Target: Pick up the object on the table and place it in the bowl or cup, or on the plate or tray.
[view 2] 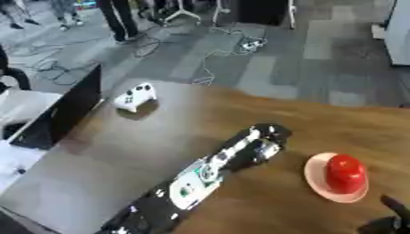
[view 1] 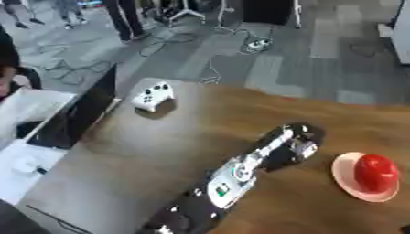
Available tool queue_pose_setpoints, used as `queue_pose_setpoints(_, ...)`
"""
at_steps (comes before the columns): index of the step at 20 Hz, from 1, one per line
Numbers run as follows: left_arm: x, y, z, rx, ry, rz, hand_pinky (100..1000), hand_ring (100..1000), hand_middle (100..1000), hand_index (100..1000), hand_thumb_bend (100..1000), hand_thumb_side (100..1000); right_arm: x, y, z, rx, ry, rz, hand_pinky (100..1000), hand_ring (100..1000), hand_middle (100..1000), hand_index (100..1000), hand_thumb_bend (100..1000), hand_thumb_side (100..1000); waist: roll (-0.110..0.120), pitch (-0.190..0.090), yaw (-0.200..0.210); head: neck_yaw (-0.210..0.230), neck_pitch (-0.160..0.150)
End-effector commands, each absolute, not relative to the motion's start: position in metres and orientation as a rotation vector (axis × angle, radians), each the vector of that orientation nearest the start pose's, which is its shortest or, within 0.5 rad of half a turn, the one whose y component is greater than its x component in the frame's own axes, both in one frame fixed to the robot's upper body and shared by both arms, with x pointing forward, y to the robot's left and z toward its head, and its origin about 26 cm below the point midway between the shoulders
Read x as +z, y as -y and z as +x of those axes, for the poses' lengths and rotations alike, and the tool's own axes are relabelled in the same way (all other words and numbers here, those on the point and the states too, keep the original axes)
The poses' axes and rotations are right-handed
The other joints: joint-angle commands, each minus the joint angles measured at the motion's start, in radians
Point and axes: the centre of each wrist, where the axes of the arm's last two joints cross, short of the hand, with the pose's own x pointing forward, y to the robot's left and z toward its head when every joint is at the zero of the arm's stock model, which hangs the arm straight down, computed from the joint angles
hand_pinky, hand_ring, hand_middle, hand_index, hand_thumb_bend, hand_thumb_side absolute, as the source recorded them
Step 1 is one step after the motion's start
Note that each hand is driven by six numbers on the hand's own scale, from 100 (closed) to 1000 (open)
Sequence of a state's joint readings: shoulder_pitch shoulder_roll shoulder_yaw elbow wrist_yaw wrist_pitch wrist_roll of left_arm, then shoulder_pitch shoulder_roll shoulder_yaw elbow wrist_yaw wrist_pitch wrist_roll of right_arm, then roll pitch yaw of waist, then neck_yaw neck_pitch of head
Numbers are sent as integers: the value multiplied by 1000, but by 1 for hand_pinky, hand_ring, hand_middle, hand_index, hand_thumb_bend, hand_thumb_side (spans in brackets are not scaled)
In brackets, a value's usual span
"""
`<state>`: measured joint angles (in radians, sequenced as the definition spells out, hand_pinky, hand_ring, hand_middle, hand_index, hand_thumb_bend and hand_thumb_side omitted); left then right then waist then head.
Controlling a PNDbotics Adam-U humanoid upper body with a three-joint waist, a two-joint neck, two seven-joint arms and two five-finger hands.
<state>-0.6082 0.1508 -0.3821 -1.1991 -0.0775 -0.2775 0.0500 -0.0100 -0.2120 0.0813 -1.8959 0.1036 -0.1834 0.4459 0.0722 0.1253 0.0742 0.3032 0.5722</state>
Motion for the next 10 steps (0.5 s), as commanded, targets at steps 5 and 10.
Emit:
queue_pose_setpoints(5, 26, -135, 351, -446, 1967, -219, 417, 740, 851, 832, 174, 989, 91, 259, 266, 780, 1977, 84, 514, 719, 665, 1000, 100, 589, -33, -11, 45, -38, 31)
queue_pose_setpoints(10, 4, -119, 326, -336, 1951, -280, 433, 757, 882, 846, 215, 997, 93, 256, 268, 752, 1990, 103, 521, 729, 671, 1000, 100, 600, -43, -12, 60, -37, 45)
